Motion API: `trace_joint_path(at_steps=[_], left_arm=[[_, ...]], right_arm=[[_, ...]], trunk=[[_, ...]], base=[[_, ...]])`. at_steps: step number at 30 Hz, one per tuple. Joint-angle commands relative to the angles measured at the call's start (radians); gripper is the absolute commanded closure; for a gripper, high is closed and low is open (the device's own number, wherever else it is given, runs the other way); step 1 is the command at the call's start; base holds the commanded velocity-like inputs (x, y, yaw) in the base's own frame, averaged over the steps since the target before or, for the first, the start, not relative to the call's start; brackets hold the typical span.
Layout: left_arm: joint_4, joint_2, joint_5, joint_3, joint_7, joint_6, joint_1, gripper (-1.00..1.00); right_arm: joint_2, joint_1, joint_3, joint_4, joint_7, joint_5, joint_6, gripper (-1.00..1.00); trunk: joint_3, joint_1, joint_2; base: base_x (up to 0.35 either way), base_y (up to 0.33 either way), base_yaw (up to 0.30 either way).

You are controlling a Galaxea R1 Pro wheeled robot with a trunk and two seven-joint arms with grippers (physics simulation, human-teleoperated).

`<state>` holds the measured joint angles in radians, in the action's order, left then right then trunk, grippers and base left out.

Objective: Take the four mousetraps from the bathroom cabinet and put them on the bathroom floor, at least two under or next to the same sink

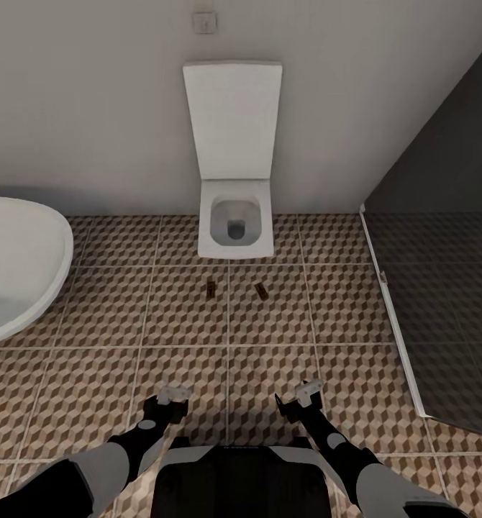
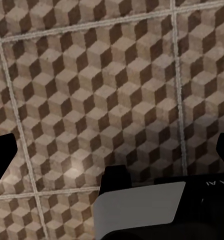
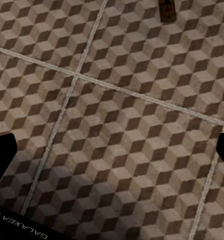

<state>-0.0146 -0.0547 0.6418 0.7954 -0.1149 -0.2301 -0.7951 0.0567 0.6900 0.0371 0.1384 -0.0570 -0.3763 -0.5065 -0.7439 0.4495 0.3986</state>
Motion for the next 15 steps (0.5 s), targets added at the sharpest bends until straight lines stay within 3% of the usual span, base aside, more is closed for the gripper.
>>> trace_joint_path(at_steps=[1, 15], left_arm=[[-0.002, -0.001, 0.004, 0.008, -0.003, -0.003, 0.000, -1.00], [-0.002, -0.001, 0.004, 0.008, -0.003, -0.003, 0.008, -1.00]], right_arm=[[0.000, 0.000, 0.004, 0.000, -0.006, 0.001, -0.003, -1.00], [0.000, 0.000, 0.004, 0.000, -0.006, 0.000, -0.003, -1.00]], trunk=[[-0.001, 0.001, 0.001], [-0.001, 0.001, 0.001]], base=[[0.000, 0.000, 0.000], [0.000, 0.000, 0.000]])
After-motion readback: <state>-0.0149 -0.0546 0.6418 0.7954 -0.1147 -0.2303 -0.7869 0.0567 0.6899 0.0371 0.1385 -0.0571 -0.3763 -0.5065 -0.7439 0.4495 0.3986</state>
